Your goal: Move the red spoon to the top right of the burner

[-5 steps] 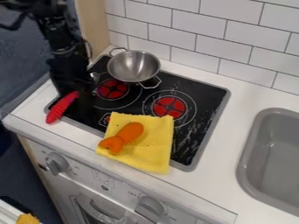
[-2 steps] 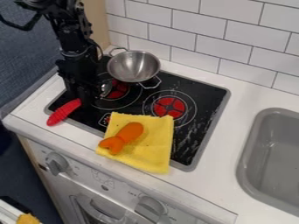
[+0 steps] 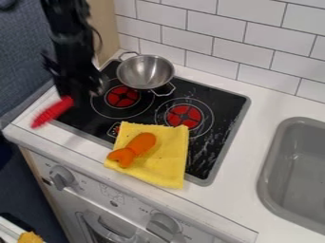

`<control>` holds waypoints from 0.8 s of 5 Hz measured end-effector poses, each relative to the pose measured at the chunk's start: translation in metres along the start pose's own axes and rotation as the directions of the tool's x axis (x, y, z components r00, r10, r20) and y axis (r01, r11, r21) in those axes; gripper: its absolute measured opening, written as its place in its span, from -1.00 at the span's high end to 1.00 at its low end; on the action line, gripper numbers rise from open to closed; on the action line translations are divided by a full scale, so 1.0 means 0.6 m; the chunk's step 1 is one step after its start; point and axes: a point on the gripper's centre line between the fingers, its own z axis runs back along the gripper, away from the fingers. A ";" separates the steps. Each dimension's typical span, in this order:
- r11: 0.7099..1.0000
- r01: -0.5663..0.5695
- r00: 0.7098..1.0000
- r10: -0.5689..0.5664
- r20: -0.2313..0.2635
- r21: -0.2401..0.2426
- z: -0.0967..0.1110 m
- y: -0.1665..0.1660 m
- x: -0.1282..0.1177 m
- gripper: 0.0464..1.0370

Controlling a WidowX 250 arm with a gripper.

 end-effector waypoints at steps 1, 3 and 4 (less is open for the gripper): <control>0.993 -0.110 0.993 0.111 0.029 -0.050 0.064 -0.023 -0.016 0.44; 0.988 -0.108 0.993 0.112 0.033 -0.113 0.119 -0.153 0.063 0.44; 0.990 -0.073 0.996 0.079 0.041 -0.120 0.118 -0.218 0.120 0.44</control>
